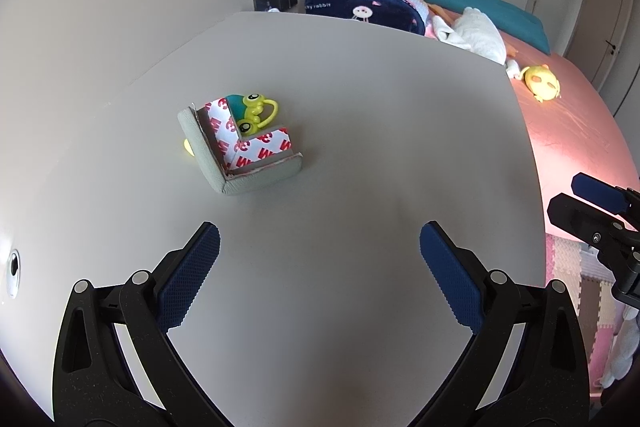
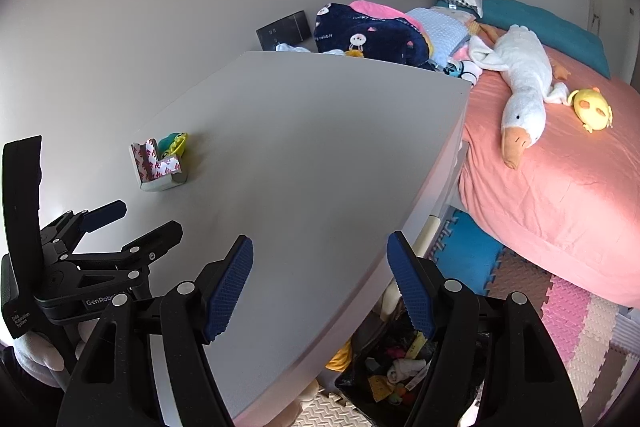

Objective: Collect trash
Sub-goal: 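Grasp the pink-patterned block holder with the left tool, tipping out the frog rattle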

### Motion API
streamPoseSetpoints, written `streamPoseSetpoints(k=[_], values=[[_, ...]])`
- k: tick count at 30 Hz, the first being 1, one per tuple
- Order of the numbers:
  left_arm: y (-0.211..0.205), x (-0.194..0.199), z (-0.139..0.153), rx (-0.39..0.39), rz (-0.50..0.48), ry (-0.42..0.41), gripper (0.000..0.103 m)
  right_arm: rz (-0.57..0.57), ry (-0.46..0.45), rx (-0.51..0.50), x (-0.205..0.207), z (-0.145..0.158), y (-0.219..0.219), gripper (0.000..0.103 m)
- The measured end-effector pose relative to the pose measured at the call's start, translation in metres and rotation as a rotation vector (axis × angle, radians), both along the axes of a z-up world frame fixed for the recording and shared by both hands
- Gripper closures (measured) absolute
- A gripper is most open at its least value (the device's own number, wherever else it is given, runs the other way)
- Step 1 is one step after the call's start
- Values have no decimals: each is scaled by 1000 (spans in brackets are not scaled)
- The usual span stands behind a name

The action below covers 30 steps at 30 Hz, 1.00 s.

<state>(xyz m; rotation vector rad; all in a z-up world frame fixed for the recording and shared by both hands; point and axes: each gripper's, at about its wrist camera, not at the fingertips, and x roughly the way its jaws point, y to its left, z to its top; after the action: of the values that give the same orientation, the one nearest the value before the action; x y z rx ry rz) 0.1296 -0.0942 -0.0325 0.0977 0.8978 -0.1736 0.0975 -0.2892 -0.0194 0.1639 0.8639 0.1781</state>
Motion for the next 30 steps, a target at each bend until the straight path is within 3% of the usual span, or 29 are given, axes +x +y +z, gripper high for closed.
streamPoseSetpoints(k=[15, 18, 22, 30], values=[[24, 52, -10, -3, 51, 12, 6, 11, 6, 9, 51, -5, 29, 33], [27, 59, -12, 8, 51, 12, 14, 12, 11, 10, 58, -6, 34, 33], [32, 68, -16, 8, 50, 30, 35, 19, 10, 8, 64, -6, 41, 33], [50, 56, -5, 15, 57, 1, 37, 44, 8, -4, 71, -4, 66, 33]])
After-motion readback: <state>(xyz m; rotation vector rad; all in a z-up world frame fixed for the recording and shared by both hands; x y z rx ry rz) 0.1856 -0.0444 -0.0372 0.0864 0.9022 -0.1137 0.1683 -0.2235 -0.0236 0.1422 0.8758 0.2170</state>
